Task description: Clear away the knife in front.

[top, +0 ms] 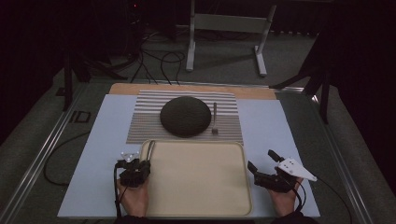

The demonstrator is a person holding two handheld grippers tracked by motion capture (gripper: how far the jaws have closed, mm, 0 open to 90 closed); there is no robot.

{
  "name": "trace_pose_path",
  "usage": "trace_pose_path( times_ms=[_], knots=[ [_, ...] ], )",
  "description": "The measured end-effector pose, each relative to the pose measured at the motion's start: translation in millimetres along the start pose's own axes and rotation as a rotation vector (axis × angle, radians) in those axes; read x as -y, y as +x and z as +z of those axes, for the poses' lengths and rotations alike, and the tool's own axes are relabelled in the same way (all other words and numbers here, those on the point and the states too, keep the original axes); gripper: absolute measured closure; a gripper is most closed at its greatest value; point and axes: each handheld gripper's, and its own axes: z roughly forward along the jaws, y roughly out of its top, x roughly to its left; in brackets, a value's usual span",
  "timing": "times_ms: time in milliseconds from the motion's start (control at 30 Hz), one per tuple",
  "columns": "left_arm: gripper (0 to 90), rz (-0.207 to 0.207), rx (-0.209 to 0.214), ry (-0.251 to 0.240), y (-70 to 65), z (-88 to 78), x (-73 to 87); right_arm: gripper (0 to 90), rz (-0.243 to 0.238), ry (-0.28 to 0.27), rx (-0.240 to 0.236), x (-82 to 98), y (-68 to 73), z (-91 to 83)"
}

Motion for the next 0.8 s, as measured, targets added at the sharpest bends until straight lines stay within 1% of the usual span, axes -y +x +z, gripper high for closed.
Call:
trace_pose_path(
  times_ms=[100,133,167,200,233,267,300,333,367,400,433,467,500,567,600,633,667,700,767,800],
  knots=[
    [80.3,0.001,-0.003,-0.004,-0.4,-0.3,0.8,7.5,0.002,0.001,0.000,0.1,-0.2,0.3],
    [80.3,0.011,-0.006,0.001,-0.8,-0.6,1.3,7.5,0.001,0.002,0.001,0.1,0.0,0.4],
    [79.9,0.013,0.006,0.006,-0.5,-0.6,1.5,7.5,-0.001,0.000,0.000,0.1,0.2,0.5],
    [68.4,0.000,0.024,-0.001,0.7,-1.2,1.1,7.5,-0.002,-0.001,0.000,0.0,0.1,0.1],
    [68.4,-0.007,0.031,-0.003,1.3,-1.8,0.5,7.5,-0.002,-0.001,0.000,0.0,0.1,0.1],
    [65.1,-0.007,0.031,-0.003,1.3,-1.8,0.5,7.5,-0.002,-0.001,0.000,0.0,0.1,0.1],
    [65.1,-0.001,0.048,-0.016,2.7,-4.0,-1.9,7.5,-0.001,0.001,0.002,0.0,-0.1,0.0],
    [54.6,0.006,0.063,-0.030,3.0,-5.6,-3.2,7.5,0.002,-0.001,0.003,0.0,-0.3,-0.1],
    [48.6,0.015,0.058,-0.034,2.6,-6.0,-4.1,7.5,0.001,0.000,0.002,0.0,-0.3,-0.1],
    [44.3,0.034,0.064,-0.036,2.5,-6.6,-5.5,7.5,0.000,0.000,0.002,0.0,-0.2,0.0],
    [37.2,0.044,0.093,-0.052,2.1,-8.0,-7.1,7.5,0.000,0.000,0.002,0.0,0.0,0.5],
    [36.0,0.044,0.093,-0.052,2.1,-8.0,-7.1,7.5,-0.002,0.000,0.002,0.0,-0.1,0.6],
    [36.0,0.052,0.112,-0.053,2.2,-8.4,-8.2,7.5,-0.002,0.000,0.002,0.0,-0.1,0.6],
    [26.6,0.077,0.135,-0.071,2.7,-9.0,-10.4,7.5,0.000,0.001,0.003,0.2,-1.5,1.1],
    [26.6,0.083,0.143,-0.076,3.2,-9.4,-11.1,7.5,0.000,0.001,0.003,0.2,-1.5,1.1],
    [24.4,0.089,0.150,-0.086,3.9,-10.2,-12.0,7.5,0.001,0.001,0.003,0.2,-1.7,1.1],
    [22.8,0.098,0.149,-0.096,4.2,-11.5,-12.8,7.5,0.000,0.002,0.005,0.1,-1.8,1.2],
    [22.0,0.109,0.158,-0.104,4.9,-12.9,-13.9,7.5,-0.001,0.003,0.007,0.1,-1.6,1.3],
    [15.1,0.131,0.169,-0.120,4.8,-15.6,-16.8,7.6,-0.004,0.005,0.005,0.2,-0.5,1.8],
    [15.1,0.150,0.174,-0.127,4.8,-17.2,-18.5,7.6,-0.004,0.005,0.005,0.2,-0.5,1.8]
  ],
)
